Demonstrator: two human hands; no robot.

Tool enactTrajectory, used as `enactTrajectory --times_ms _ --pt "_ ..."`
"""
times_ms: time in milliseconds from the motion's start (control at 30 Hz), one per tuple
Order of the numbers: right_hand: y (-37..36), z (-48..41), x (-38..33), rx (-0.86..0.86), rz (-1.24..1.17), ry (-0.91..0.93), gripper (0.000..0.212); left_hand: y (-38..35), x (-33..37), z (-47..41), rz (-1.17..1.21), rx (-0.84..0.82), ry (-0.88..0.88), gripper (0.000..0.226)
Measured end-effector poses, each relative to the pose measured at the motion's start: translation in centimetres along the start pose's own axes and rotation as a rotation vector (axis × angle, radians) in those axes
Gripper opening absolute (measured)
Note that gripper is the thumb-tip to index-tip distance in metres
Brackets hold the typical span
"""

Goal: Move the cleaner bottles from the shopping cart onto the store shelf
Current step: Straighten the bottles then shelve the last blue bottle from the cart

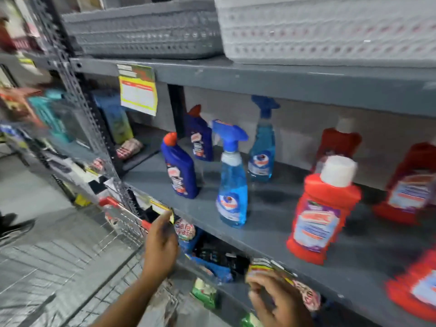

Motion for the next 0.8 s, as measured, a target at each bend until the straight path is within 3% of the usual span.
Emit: enactTrajectory --times_ms 133,300,367,500,600,800 --pt "-10.7 -10.7 -3.5 -0.140 -0.145 -0.117 0.045 3.6 -3.3 -11.9 -0.088 -0.059 0.061 0.067" --pt "-17.1 -21.1 -4.2 -0.095 -0.073 -0.406 0.071 0.2 -2.4 -16.3 0.055 -0.425 -0.060 0.075" --pt "-18.4 -23.0 -3.9 -0.075 -0.034 -0.491 0.066 -0.3 -3.5 -17.2 0.108 -0.508 0.008 0.073" --pt "-20.7 -24.8 -4.4 -0.021 0.030 -0.503 0.048 1.4 -5.3 -18.9 0.083 -0.463 0.056 0.071" --pt "-22.5 -25.3 -5.0 0.001 0.018 -0.459 0.047 2.5 -5.6 -19.6 0.035 -0.399 0.068 0.074" --pt "-23.2 -24.7 -4.3 0.033 0.032 -0.474 0.051 3.3 -5.5 -20.0 0.054 -0.460 0.061 0.070"
Point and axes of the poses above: each hand's wrist, its own z-axis away from the middle knuckle, its own y-axis out of the back of the hand, x = y × z, the point moved 5 cm from there along -z, towards the middle knuckle, and after that the axes turned 1 degree about -y, right-handed, at the moved point
